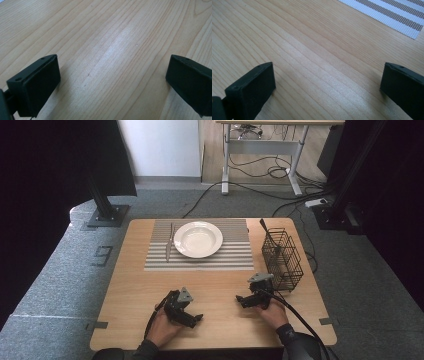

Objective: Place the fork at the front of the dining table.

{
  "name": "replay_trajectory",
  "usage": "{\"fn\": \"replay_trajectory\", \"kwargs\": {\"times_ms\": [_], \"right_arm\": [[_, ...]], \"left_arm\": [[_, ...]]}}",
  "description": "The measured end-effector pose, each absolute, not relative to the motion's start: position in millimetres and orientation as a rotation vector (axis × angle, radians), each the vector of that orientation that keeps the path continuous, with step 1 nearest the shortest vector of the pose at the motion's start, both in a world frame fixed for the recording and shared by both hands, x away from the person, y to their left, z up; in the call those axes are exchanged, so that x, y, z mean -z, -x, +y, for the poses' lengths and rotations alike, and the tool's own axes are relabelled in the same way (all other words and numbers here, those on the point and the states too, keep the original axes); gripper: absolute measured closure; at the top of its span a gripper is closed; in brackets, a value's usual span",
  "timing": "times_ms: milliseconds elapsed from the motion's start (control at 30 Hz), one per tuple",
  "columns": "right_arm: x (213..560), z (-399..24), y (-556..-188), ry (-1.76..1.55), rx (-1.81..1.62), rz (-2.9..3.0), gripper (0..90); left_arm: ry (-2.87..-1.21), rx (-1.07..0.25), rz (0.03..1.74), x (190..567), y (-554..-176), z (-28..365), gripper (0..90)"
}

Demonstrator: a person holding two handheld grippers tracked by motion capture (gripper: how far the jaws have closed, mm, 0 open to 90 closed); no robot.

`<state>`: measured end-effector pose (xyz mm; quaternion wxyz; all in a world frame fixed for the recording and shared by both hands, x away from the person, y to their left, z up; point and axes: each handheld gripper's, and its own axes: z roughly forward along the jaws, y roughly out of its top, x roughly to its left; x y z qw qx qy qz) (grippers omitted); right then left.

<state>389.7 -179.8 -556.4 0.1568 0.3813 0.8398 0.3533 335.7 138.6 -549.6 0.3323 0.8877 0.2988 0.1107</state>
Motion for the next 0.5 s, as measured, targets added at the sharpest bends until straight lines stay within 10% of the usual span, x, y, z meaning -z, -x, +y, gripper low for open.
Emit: {"fn": "replay_trajectory", "kwargs": {"times_ms": [500], "right_arm": [[556.4,-179.8,-389.6,-1.09,-1.011,2.404,0.0]], "left_arm": [[-2.306,-0.294,0.8,549.4,-337.2,138.2,1.0]]}}
